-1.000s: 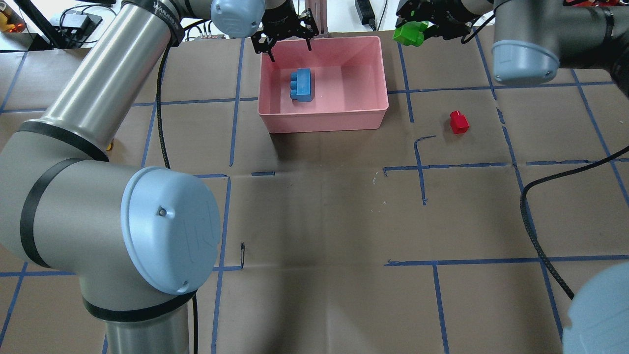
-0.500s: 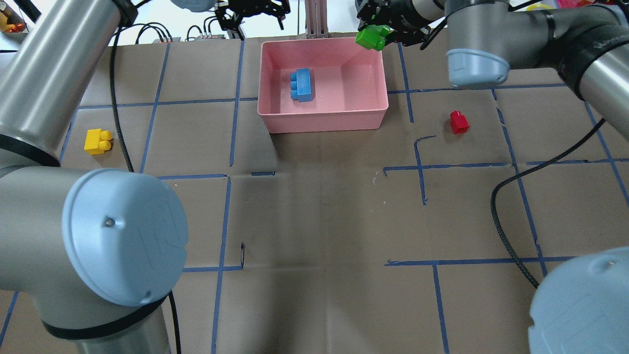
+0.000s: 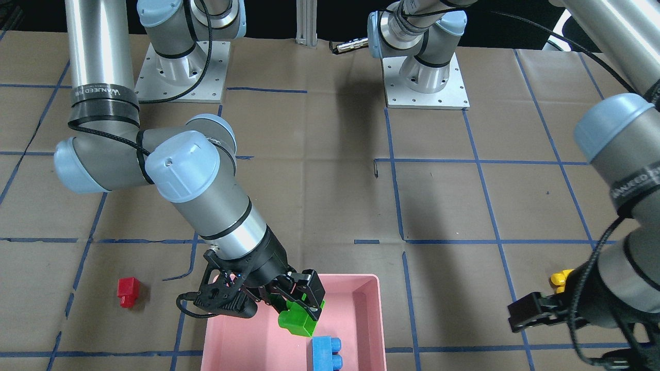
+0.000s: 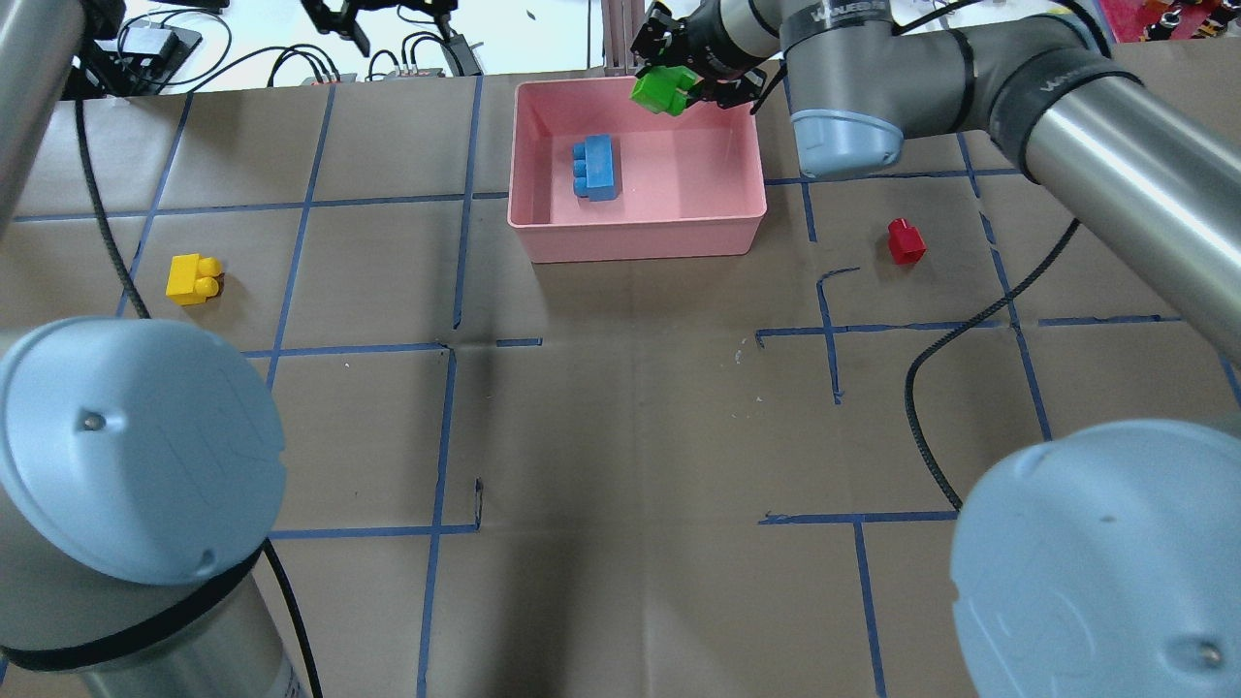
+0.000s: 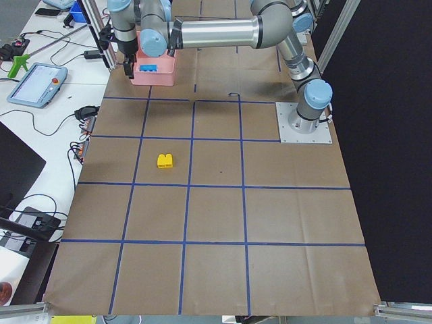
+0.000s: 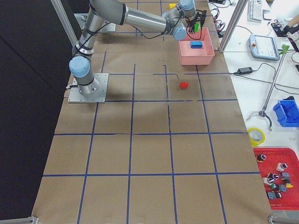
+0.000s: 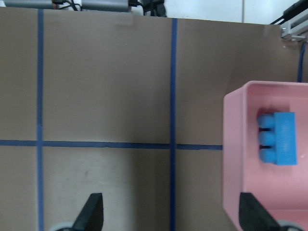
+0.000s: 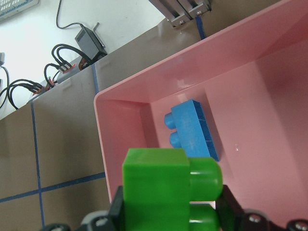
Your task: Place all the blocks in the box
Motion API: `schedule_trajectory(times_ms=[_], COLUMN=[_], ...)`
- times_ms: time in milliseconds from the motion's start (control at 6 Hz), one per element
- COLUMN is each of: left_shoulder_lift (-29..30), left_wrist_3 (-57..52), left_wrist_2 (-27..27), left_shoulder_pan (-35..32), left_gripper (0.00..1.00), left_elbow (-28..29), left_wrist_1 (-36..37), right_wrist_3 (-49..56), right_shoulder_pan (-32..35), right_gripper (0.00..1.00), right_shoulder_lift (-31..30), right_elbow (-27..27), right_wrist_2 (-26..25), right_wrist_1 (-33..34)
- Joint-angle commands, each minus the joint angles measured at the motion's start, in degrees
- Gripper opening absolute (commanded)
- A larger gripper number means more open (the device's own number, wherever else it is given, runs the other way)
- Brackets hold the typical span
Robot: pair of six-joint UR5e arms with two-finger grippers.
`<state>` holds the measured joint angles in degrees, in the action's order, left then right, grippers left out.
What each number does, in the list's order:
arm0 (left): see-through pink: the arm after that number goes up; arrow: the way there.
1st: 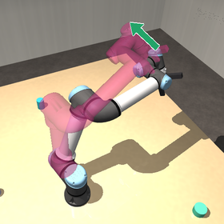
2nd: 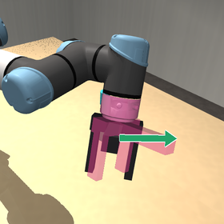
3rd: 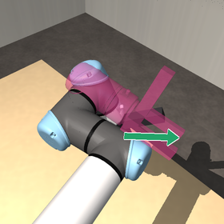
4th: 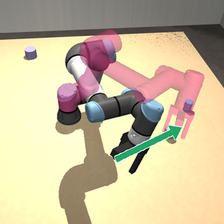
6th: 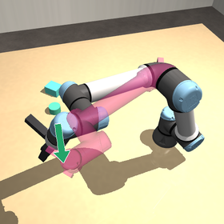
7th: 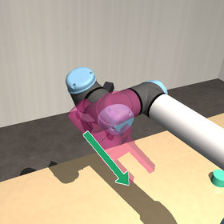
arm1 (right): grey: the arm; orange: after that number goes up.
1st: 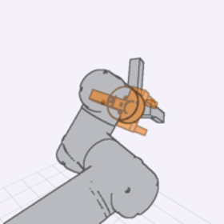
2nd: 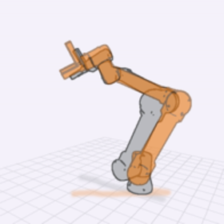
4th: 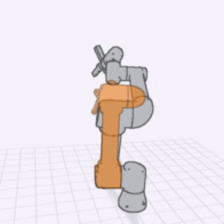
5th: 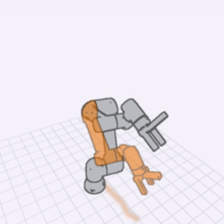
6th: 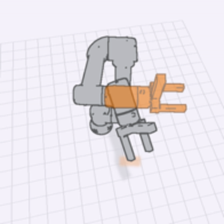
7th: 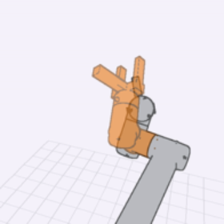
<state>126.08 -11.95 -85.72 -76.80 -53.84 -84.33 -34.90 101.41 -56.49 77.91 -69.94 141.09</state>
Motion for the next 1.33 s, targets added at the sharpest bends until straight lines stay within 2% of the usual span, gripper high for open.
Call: schedule_trajectory(times_ms=[0,333,500,667,833,1000,1167], left_shoulder_lift=[0.6,-2.2,-5.9,-8.5,-8.0,-6.8,-5.2], left_wrist_3=[-11.0,-17.7,-19.0,-19.1,-19.0,-18.1,-17.9], left_wrist_2=[-0.1,-0.2,-0.2,-2.6,-4.8,-4.3,-4.2], left_shoulder_pan=[10.1,16.0,18.4,19.0,18.9,18.9,18.8], left_gripper=[1.00,0.99,0.99,0.99,0.99,0.99,0.99], left_elbow=[-2.6,-11.0,-18.6,-26.1,-31.2,-32.3,-32.3], left_wrist_1=[0.1,0.4,3.1,11.6,21.9,24.1,24.4], right_wrist_3=[0.7,1.9,2.4,11.5,26.7,32.9,39.1], right_shoulder_pan=[0.4,0.3,-0.6,-4.2,-8.9,-13.4,-17.4], right_gripper=[0.99,1.00,1.00,1.00,1.00,1.00,1.00], right_shoulder_lift=[0.5,-0.4,-2.5,-7.5,-11.8,-15.7,-17.8], right_elbow=[-1.0,-0.9,-0.1,0.2,2.2,4.4,7.7], right_wrist_2=[-3.9,-3.6,-4.7,-5.7,-5.9,-8.3,-17.4], right_wrist_1=[0.0,-7.0,-7.5,-14.0,-27.3,-33.7,-32.9])
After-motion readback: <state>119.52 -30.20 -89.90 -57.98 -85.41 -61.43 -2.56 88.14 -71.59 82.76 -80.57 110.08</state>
